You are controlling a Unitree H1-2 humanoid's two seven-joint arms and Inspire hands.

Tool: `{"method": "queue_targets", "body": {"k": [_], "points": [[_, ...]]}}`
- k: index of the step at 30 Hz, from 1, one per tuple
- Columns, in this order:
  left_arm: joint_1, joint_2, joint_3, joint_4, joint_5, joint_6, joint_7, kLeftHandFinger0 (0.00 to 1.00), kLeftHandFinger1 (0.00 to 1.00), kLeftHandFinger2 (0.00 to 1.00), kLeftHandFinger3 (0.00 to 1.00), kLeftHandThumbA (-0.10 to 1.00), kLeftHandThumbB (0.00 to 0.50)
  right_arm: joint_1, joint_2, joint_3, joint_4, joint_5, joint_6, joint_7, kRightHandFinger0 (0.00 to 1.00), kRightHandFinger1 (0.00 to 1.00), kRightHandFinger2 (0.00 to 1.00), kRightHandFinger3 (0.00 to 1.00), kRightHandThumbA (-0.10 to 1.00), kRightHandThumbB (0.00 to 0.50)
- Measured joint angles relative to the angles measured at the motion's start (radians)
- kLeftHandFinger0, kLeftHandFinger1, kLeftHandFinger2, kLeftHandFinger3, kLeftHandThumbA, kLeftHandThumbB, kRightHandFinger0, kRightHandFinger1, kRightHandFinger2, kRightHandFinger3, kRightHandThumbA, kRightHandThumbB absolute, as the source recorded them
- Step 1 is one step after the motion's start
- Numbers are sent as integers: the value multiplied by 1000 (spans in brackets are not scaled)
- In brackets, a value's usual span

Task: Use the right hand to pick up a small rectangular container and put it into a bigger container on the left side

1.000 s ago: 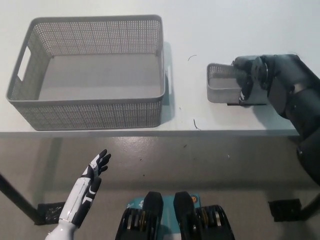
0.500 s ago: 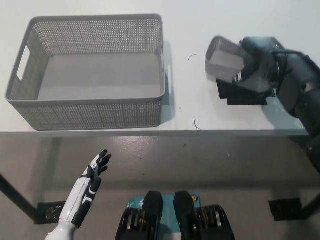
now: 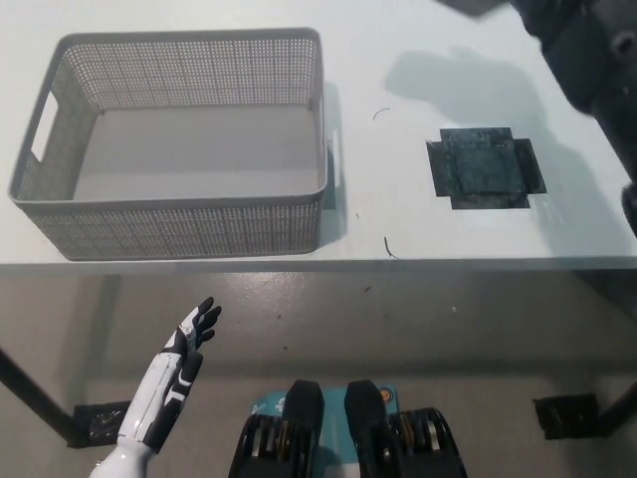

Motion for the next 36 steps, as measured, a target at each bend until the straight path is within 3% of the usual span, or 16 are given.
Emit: {"method": "queue_targets", "body": {"k": [4, 7, 10, 12, 16, 17, 20, 24, 25, 28, 29, 30, 31, 32, 33, 36], "points": [[0, 0, -1, 0, 0, 0, 0, 1000, 1000, 1000, 1000, 1000, 304, -70, 78, 4, -3, -5, -14, -12, 0, 433, 842, 824, -100, 248], [0, 0, -1, -3, 0, 1, -1, 1000, 1000, 1000, 1000, 1000, 309, -110, 156, 2, -2, -5, -32, -26, 4, 428, 834, 845, -100, 236], [0, 1, -1, -3, 0, 3, -1, 1000, 1000, 1000, 1000, 1000, 308, -129, 228, -2, 5, -3, -42, -34, 2, 351, 673, 505, -100, 276], [0, 1, -2, -4, 0, 5, -1, 1000, 1000, 1000, 1000, 1000, 311, -133, 276, -1, 17, -4, -43, -40, 0, 287, 619, 442, -100, 294], [0, 3, -2, -4, 1, 8, -1, 1000, 1000, 1000, 1000, 1000, 303, -132, 350, 5, 50, -8, -42, -52, 0, 297, 670, 508, -100, 289], [0, 5, -2, -4, 3, 9, -1, 1000, 1000, 1000, 1000, 1000, 305, -131, 374, 10, 60, -12, -41, -56, 0, 275, 615, 582, -100, 294], [-1, 7, -2, -4, 6, 9, -1, 1000, 1000, 1000, 1000, 1000, 314, -130, 402, 17, 78, -17, -29, -57, 0, 84, 357, 535, -100, 300], [-1, 8, -3, -6, 7, 14, -2, 1000, 1000, 1000, 1000, 1000, 314, -122, 419, 30, 91, -22, -9, -60, 130, 202, 370, 514, -100, 328], [-1, 9, -3, -8, 7, 17, -2, 1000, 1000, 1000, 1000, 1000, 311, -115, 420, 36, 93, -25, -5, -61, 164, 230, 387, 598, -100, 307], [-1, 9, -4, -15, 7, 19, -3, 1000, 1000, 1000, 1000, 1000, 298, -95, 422, 52, 102, -31, 12, -61, 4, 58, 232, 786, -100, 291], [-1, 10, -5, -17, 7, 20, -4, 1000, 1000, 1000, 1000, 1000, 298, -85, 423, 57, 106, -34, 21, -61, 58, 171, 407, 956, 57, 279], [-2, 10, -5, -18, 7, 20, -6, 1000, 1000, 1000, 1000, 1000, 299, -73, 424, 62, 110, -37, 32, -58, 225, 412, 713, 1000, 248, 344], [-2, 11, -5, -18, 7, 21, -7, 1000, 1000, 1000, 1000, 1000, 299, -63, 425, 66, 112, -38, 44, -48, 318, 532, 868, 1000, 334, 344], [-3, 12, -5, -18, 7, 21, -10, 1000, 1000, 1000, 1000, 1000, 299, -53, 427, 68, 118, -38, 59, -30, 835, 1000, 1000, 1000, 524, 439], [-4, 13, -5, -18, 7, 21, -12, 1000, 1000, 1000, 1000, 1000, 299, -48, 427, 69, 122, -38, 71, -14, 1000, 1000, 1000, 1000, 565, 479], [-10, 16, -6, -18, 8, 23, -16, 1000, 1000, 1000, 1000, 1000, 309, -43, 427, 66, 126, -35, 94, 38, 1000, 1000, 1000, 1000, 759, 500]]}}
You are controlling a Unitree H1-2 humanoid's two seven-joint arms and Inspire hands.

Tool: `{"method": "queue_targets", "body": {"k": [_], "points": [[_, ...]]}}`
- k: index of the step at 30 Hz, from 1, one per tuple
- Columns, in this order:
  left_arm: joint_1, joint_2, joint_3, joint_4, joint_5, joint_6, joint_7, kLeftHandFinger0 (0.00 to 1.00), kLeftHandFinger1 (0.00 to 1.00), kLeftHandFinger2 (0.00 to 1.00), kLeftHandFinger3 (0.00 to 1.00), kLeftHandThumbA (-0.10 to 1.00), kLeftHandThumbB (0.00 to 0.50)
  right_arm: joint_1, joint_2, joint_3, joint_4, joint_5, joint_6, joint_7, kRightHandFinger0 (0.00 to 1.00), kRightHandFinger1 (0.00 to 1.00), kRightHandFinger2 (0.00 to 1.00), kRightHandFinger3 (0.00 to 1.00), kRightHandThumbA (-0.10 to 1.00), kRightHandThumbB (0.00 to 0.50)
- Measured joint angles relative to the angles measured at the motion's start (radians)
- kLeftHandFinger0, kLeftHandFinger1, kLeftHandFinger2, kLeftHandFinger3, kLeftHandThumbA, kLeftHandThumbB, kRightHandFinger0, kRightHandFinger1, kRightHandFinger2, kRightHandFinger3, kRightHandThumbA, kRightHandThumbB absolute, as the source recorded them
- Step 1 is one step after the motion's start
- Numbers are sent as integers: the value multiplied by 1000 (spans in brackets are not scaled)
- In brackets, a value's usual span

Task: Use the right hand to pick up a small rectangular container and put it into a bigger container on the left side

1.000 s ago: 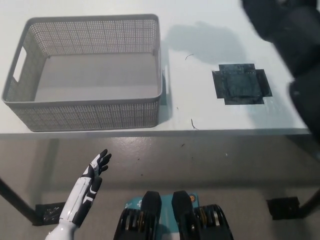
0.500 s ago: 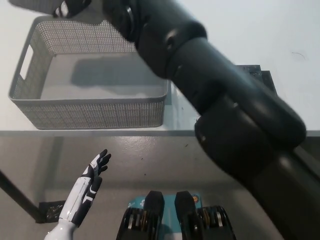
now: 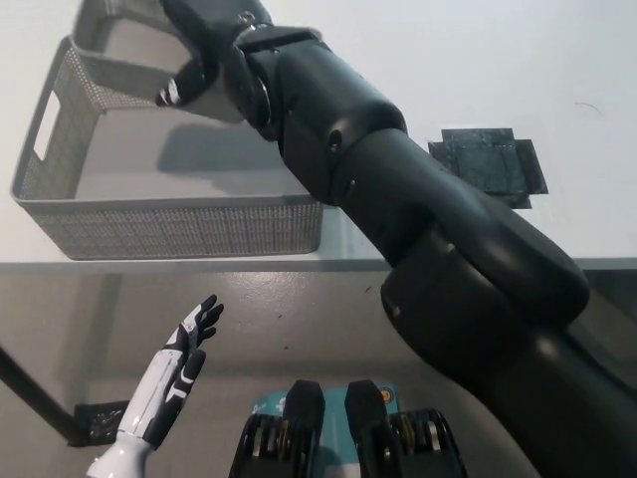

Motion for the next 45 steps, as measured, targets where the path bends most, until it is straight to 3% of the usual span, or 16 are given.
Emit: {"method": "queue_targets", "body": {"k": [5, 14, 21, 23, 25, 30, 33, 37, 39, 40, 43, 44, 45], "points": [[-19, 6, 0, 0, 1, 1, -3, 1000, 1000, 1000, 1000, 1000, 321, -6, 0, -15, -1, 10, 28, 76, 1000, 1000, 1000, 1000, 921, 500], [-28, 10, -1, 2, 1, 4, -8, 1000, 1000, 1000, 1000, 1000, 340, -28, 0, -36, -3, 22, 33, 151, 1000, 1000, 1000, 1000, 952, 500], [-28, 10, -4, 3, 1, 4, -10, 1000, 1000, 1000, 1000, 1000, 312, -74, -23, -96, -13, 51, 3, 162, 1000, 1000, 1000, 1000, 1000, 500], [-29, 10, -7, 6, 1, 4, -11, 1000, 1000, 1000, 1000, 1000, 314, -106, -57, -142, -26, 73, -33, 154, 1000, 1000, 1000, 1000, 1000, 456], [-29, 10, -8, 7, 1, 4, -11, 1000, 1000, 1000, 1000, 1000, 311, -131, -87, -168, -39, 87, -58, 144, 1000, 1000, 1000, 1000, 1000, 460], [-28, 10, -8, 16, 1, 3, -11, 1000, 1000, 1000, 1000, 1000, 312, -184, -229, -236, -155, 117, -135, 134, 1000, 1000, 1000, 1000, 1000, 355], [-27, 10, -7, 24, 1, 3, -11, 1000, 1000, 1000, 1000, 1000, 301, -161, -305, -256, -293, 124, -145, 138, 1000, 1000, 1000, 1000, 1000, 369], [-27, 9, -7, 28, 2, 3, -11, 1000, 1000, 1000, 1000, 1000, 301, -73, -367, -273, -446, 130, -144, 150, 1000, 1000, 1000, 1000, 1000, 309], [-27, 9, -7, 30, 2, 4, -11, 1000, 1000, 1000, 1000, 1000, 309, -1, -394, -285, -526, 133, -141, 157, 1000, 1000, 1000, 1000, 1000, 310], [-27, 9, -7, 31, 2, 4, -11, 1000, 1000, 1000, 1000, 1000, 310, 23, -402, -290, -545, 134, -140, 160, 1000, 1000, 1000, 1000, 1000, 356], [-27, 9, -7, 39, 2, 4, -11, 1000, 1000, 1000, 1000, 1000, 321, 149, -437, -311, -655, 144, -134, 168, 1000, 1000, 1000, 1000, 1000, 327], [-27, 9, -7, 42, 2, 4, -11, 1000, 1000, 1000, 1000, 1000, 315, 199, -448, -320, -691, 150, -130, 171, 1000, 1000, 1000, 1000, 1000, 279], [-27, 9, -7, 42, 2, 4, -11, 1000, 1000, 1000, 1000, 1000, 314, 199, -448, -320, -691, 150, -130, 171, 1000, 1000, 1000, 1000, 1000, 270]]}}
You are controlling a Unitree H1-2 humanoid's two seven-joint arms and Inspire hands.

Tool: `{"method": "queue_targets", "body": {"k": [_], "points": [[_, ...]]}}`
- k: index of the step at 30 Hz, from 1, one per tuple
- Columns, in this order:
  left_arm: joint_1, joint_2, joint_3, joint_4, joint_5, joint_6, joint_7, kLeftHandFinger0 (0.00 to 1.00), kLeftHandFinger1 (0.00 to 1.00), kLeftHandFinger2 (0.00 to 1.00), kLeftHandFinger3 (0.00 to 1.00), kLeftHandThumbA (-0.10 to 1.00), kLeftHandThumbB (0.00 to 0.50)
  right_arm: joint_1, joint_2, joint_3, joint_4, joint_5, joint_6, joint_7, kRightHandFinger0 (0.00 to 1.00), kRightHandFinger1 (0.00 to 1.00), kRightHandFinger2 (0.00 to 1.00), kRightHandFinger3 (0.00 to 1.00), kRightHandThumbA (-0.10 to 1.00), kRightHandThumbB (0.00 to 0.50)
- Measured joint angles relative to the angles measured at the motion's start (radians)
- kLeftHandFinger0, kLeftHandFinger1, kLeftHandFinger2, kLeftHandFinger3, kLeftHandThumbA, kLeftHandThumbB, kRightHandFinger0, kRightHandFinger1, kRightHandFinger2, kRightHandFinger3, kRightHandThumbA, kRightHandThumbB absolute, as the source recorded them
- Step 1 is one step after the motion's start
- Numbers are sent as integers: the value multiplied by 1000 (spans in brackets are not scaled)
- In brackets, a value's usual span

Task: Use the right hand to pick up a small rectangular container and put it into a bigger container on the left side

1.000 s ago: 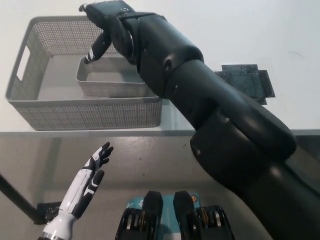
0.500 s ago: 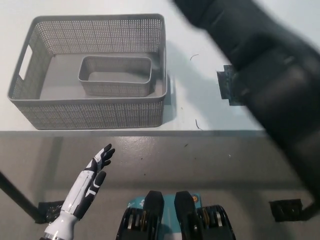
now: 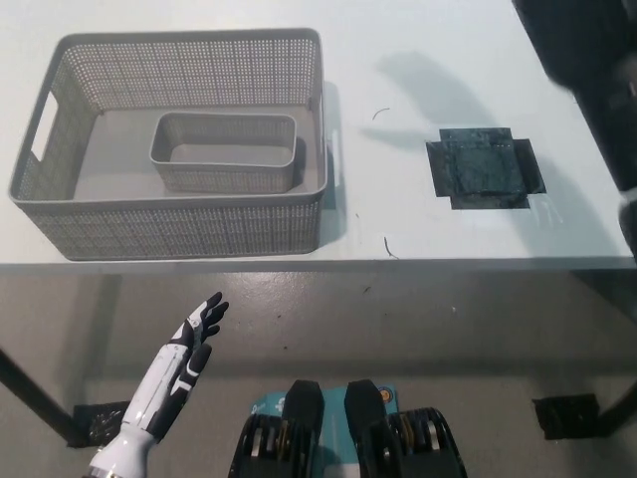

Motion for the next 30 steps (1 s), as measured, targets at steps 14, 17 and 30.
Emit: {"method": "queue_targets", "body": {"k": [14, 17, 30], "points": [[1, -3, 0, 19, 1, 1, 0, 1000, 1000, 1000, 1000, 1000, 306, 734, -7, -34, -443, 29, 24, 7, 1000, 1000, 1000, 1000, 1000, 446], [1, -4, 0, 19, 1, 1, 0, 1000, 1000, 1000, 1000, 1000, 301, 870, 21, -23, -527, 27, 24, 6, 1000, 1000, 1000, 1000, 1000, 499], [2, -5, -1, 19, 1, 1, 0, 1000, 1000, 1000, 1000, 1000, 309, 1330, 108, 20, -932, -2, -23, -97, 1000, 1000, 1000, 1000, 1000, 21]]}}
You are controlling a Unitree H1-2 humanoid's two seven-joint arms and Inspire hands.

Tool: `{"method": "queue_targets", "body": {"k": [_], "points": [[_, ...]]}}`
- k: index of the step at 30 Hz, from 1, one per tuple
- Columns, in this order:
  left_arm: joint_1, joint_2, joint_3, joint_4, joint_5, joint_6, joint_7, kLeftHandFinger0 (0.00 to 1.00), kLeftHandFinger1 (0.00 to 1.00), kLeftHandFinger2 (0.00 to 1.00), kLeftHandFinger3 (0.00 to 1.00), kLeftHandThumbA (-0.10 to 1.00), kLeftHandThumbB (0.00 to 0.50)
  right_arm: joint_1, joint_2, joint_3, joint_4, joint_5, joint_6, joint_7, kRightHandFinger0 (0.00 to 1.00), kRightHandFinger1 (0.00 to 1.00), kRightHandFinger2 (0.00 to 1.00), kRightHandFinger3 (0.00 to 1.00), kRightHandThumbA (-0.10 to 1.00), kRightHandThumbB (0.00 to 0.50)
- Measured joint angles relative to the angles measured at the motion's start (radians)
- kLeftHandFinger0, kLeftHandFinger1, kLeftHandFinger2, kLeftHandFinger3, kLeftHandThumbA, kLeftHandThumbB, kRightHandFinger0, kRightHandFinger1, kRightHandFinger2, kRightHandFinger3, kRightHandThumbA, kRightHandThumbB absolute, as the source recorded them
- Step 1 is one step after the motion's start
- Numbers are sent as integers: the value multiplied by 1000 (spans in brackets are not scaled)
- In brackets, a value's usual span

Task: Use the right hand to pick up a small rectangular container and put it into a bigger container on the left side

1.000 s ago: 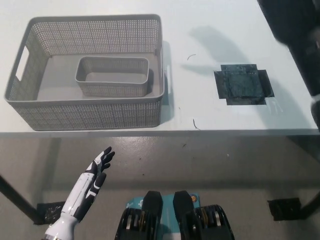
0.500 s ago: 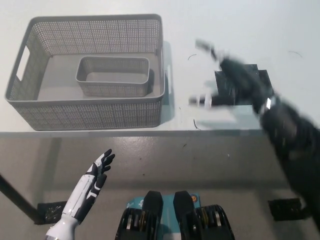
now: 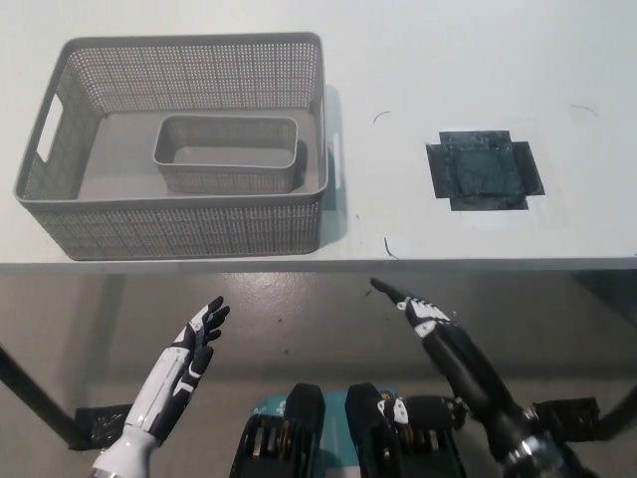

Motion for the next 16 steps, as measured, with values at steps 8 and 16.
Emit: {"method": "queue_targets", "body": {"k": [8, 16], "points": [[-1, -4, -6, 0, 2, -1, 0, 1000, 1000, 1000, 1000, 1000, 311, 53, 74, -75, 68, 84, -100, -96, 1000, 1000, 1000, 1000, 1000, 6], [-5, -6, -5, 2, 2, -1, 1, 1000, 1000, 1000, 1000, 1000, 270, 20, 124, -163, 214, 215, -104, -96, 1000, 1000, 1000, 1000, 1000, 0]]}}
